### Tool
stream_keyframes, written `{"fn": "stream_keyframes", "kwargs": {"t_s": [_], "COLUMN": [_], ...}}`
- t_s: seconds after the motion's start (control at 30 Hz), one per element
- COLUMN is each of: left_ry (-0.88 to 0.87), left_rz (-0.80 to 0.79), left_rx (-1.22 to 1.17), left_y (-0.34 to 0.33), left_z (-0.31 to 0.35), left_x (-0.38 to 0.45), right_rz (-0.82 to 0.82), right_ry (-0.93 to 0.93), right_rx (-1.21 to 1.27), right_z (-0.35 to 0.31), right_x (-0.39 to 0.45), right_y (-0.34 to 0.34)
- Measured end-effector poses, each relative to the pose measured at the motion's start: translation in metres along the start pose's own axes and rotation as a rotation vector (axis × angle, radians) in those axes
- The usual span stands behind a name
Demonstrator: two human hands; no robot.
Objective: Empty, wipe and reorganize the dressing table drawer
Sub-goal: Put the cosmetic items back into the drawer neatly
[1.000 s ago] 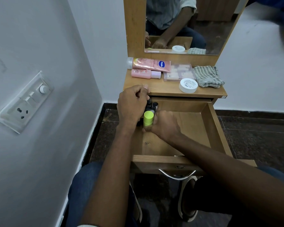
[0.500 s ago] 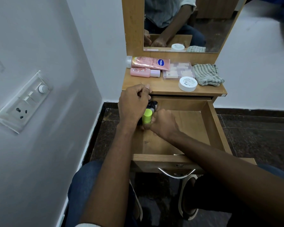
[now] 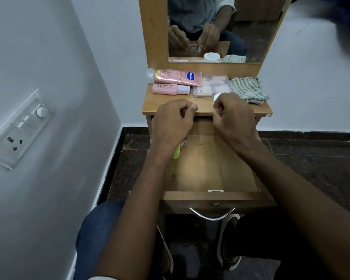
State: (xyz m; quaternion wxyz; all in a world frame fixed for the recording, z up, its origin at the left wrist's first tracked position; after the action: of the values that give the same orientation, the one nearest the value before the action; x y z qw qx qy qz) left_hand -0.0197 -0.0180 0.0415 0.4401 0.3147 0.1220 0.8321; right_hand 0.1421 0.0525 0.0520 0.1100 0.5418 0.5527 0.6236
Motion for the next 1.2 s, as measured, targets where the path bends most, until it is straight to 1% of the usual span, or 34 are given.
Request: {"fn": "stream_keyframes", "kwargs": {"t_s": [0.13,0.2,0.3,0.5,0.6,0.67,0.7,0.73,0.8,0.87,1.03,1.2], "left_ry": [-0.019,0.002,0.027,0.033,0.03,0.054,0.073,0.093,0.131,0.154,0.16,0.153], "left_rz": [-0.032,-0.022,-0.019,-0.034,-0.034,-0.021,-0.006,0.013,0.039,0.04,0.028,0.033], "left_rx": [0.006,0.006,-0.014,-0.003,-0.013,-0.043,-0.06,-0.078,-0.121,-0.143,-0.146,-0.133], "left_y": [-0.008,-0.006,-0.004,-0.005,-0.003,0.002,0.006,0.011,0.018,0.022,0.022,0.02], "left_z": [-0.001,-0.002,-0.004,-0.008,-0.011,-0.017,-0.021,-0.025,-0.033,-0.035,-0.041,-0.043], "left_x": [-0.003,-0.002,-0.002,-0.002,-0.003,-0.002,-0.001,0.0,0.0,-0.002,-0.007,-0.007], "right_rz": [-0.105,-0.099,-0.031,0.01,0.019,-0.007,-0.053,-0.134,-0.347,-0.505,-0.672,-0.763], "right_ry": [0.01,0.021,-0.002,-0.088,-0.143,-0.121,-0.083,-0.042,0.021,0.09,0.287,0.422], "right_rx": [-0.149,-0.153,-0.066,0.077,0.202,0.308,0.337,0.347,0.334,0.319,0.301,0.306], "right_z": [0.024,0.029,0.032,0.034,0.03,0.016,0.006,-0.005,-0.024,-0.04,-0.065,-0.079], "right_x": [0.016,0.015,0.012,0.003,-0.002,-0.014,-0.023,-0.034,-0.055,-0.071,-0.091,-0.098], "right_y": [-0.017,-0.023,-0.025,-0.027,-0.018,-0.01,-0.008,-0.009,-0.015,-0.027,-0.057,-0.078]}}
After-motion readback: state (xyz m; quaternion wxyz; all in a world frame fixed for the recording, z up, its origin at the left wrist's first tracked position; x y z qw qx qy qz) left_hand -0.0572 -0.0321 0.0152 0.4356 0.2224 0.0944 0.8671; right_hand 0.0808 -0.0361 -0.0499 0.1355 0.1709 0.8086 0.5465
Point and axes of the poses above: each hand's wrist, its own x-axis towards the middle knuckle, its own y-axis out of the back of the hand, z = x × y, the point moved 5 cm from there along x, towards the middle knuckle, and after that the axes turned 9 degrees about -x, right-handed, at the moved point
